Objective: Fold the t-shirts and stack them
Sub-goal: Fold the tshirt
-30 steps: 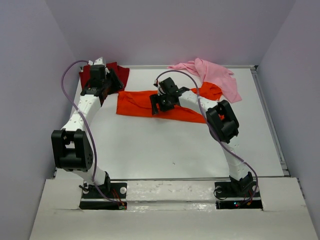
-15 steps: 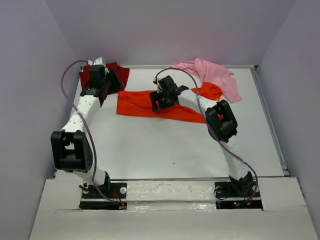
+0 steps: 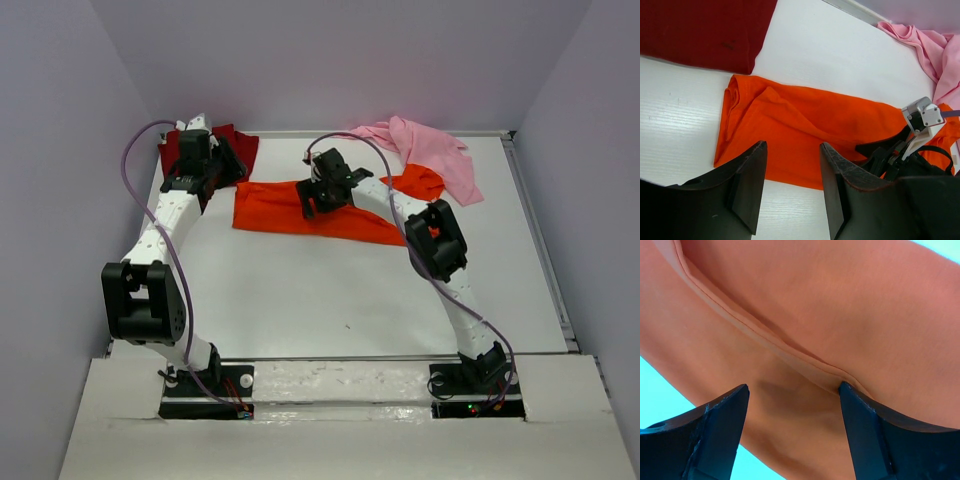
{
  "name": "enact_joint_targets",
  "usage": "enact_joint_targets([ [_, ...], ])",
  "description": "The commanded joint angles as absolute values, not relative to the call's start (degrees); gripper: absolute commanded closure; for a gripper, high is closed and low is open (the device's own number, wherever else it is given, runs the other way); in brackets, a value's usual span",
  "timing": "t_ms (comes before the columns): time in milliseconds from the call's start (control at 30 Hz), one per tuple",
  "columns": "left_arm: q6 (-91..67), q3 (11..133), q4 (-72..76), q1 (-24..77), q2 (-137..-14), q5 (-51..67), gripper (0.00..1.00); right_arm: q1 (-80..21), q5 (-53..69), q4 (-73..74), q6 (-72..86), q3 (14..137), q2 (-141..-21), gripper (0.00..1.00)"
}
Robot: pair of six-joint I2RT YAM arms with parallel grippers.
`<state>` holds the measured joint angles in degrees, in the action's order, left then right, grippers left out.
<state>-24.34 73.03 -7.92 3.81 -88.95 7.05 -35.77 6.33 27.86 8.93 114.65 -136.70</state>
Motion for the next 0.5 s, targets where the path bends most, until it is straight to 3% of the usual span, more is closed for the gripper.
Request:
enact_joint_targets([
  [0, -23.8, 72.3, -6.0, 4.2, -86.4, 7.7, 0.44, -34.8, 5.1, 28.5, 7.6, 118.2, -138.0, 0.21],
  [467, -23.6, 72.5, -6.4, 4.7, -87.0, 7.0, 0.44, -32.5, 1.0, 29.3, 4.1, 121.9, -138.9, 0.21],
])
